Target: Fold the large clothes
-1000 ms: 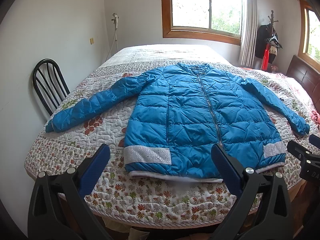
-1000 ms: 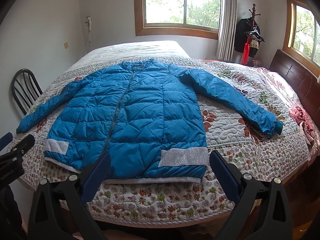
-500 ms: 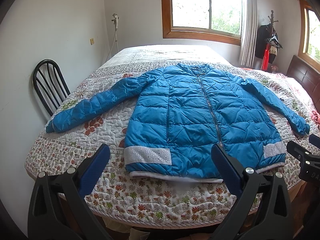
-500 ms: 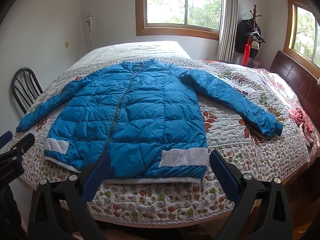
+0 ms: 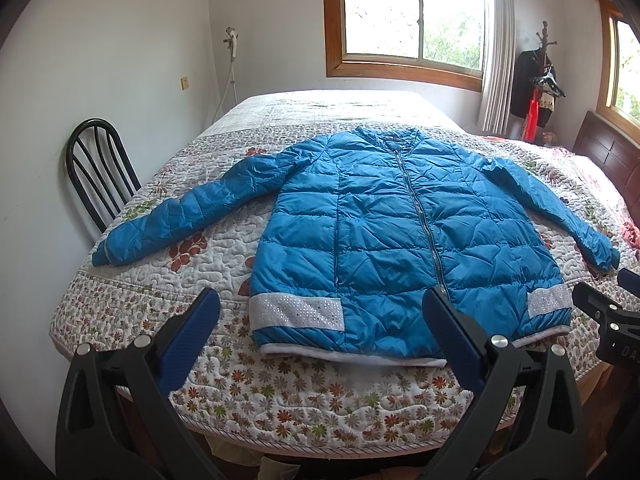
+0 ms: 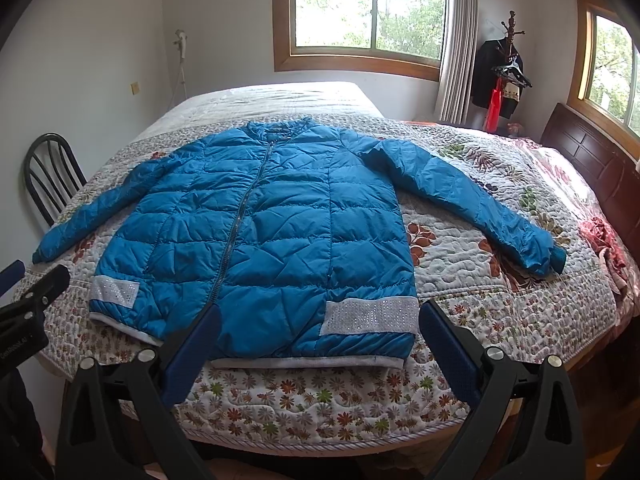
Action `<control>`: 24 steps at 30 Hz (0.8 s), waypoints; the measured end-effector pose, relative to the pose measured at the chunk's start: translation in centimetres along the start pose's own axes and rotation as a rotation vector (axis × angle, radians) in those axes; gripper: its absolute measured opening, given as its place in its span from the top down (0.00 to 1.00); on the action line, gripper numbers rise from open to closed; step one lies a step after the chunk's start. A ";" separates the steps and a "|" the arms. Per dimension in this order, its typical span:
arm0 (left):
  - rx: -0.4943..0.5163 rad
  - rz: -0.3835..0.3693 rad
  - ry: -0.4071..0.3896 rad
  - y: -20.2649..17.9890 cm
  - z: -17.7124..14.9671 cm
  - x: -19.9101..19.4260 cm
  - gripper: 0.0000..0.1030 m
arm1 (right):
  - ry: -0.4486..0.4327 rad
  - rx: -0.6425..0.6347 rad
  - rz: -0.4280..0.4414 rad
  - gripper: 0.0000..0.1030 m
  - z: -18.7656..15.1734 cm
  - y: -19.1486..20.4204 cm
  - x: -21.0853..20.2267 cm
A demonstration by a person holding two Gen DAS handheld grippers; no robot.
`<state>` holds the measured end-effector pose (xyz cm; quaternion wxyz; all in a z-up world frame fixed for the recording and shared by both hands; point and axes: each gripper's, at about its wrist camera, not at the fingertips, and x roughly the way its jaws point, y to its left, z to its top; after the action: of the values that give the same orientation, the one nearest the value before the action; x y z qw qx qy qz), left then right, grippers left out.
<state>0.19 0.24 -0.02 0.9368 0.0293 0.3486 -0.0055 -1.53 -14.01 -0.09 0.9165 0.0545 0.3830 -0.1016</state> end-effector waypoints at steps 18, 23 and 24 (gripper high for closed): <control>0.000 0.001 -0.001 0.1 0.0 0.0 0.03 | 0.000 0.000 -0.002 0.04 0.0 0.1 0.1; -0.001 0.001 0.000 0.3 0.1 0.1 0.03 | 0.000 0.000 -0.002 0.04 0.0 0.1 0.1; -0.001 0.002 0.000 0.3 0.2 0.1 0.03 | 0.000 -0.001 -0.002 0.04 0.0 0.1 0.1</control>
<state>0.40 0.55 0.03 0.9368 0.0291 0.3487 -0.0044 -1.39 -13.95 -0.14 0.9165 0.0539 0.3830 -0.1023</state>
